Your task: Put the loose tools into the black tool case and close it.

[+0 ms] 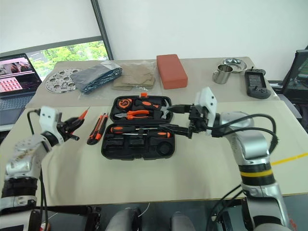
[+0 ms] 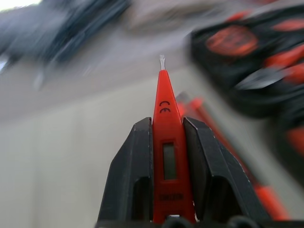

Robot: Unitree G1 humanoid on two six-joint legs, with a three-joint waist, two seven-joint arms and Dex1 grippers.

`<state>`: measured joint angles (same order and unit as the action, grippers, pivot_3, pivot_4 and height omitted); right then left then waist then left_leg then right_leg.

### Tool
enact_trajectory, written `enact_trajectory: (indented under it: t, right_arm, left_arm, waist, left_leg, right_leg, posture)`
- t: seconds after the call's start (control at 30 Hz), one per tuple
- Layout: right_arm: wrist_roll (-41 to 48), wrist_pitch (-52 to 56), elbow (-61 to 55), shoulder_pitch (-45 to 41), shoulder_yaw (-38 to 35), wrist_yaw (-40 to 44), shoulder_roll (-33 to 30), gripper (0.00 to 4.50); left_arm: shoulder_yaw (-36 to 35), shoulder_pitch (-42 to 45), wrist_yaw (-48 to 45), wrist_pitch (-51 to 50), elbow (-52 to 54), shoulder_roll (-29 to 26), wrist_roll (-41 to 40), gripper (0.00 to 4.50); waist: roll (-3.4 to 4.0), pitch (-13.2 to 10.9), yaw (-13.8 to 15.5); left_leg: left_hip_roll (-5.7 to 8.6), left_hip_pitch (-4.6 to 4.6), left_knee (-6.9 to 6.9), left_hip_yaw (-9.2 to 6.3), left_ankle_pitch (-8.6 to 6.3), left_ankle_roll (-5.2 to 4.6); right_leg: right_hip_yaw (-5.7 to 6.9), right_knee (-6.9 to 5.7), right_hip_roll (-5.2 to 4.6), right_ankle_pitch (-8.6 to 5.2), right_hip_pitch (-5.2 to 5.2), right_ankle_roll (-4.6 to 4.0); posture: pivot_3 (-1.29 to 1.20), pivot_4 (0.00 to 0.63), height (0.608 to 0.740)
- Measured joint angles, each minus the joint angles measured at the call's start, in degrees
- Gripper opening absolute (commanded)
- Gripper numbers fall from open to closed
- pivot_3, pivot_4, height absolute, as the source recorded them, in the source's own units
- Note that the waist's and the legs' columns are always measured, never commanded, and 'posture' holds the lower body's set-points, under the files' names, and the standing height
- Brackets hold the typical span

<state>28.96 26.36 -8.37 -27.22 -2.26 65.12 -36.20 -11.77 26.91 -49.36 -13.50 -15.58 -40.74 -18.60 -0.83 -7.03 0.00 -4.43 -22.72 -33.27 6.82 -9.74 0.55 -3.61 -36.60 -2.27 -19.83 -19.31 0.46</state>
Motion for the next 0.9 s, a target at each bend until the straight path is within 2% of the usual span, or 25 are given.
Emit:
enact_trajectory:
  t: [0.23, 0.4, 0.63, 0.9]
  right_arm:
    - [3.4, -1.7, -2.5, 7.7, -5.7, 0.9, -2.4, 3.83]
    - [4.4, -2.8, -5.1, 12.5, -9.8, 0.9, -4.4, 3.83]
    - [7.1, -2.0, -10.4, 17.5, -12.3, -1.5, -5.3, 3.83]
    - [8.0, -1.4, -12.6, 18.5, -12.4, -4.3, -6.3, 3.83]
  left_arm:
    - [14.8, 7.5, -19.1, 7.9, 0.2, -0.3, 3.5, 0.5]
    - [22.0, 11.2, -25.6, 12.4, -4.7, 0.6, 8.5, 0.5]
    - [24.5, 12.0, -28.9, 15.4, -9.3, 2.6, 11.3, 0.5]
    - [26.4, 13.8, -28.4, 19.7, -14.8, 4.0, 15.7, 0.5]
  waist:
    - [0.09, 0.0, -0.4]
    - [0.1, 0.0, -0.8]
    - [0.1, 0.0, -0.8]
    - [0.1, 0.0, -0.7]
  left_leg:
    - [0.06, -0.06, 0.0, 0.07, 0.0, -0.01]
    - [0.02, -0.05, -0.03, 0.01, 0.0, -0.03]
    - [0.02, -0.07, -0.1, -0.17, -0.02, -0.06]
    - [0.01, -0.13, -0.36, -0.22, -0.13, -0.24]
  right_leg:
    - [-0.1, 0.07, 0.15, -0.02, -0.01, 0.03]
    - [-0.2, 0.07, 0.28, -0.03, -0.01, 0.04]
    - [-0.26, 0.04, 0.28, -0.04, -0.01, 0.06]
    - [-0.26, -0.02, 0.29, -0.05, 0.02, 0.08]
  posture:
    - [0.0, 0.15, 0.74]
    - [0.0, 0.15, 0.74]
    - [0.0, 0.15, 0.74]
    - [0.0, 0.15, 0.74]
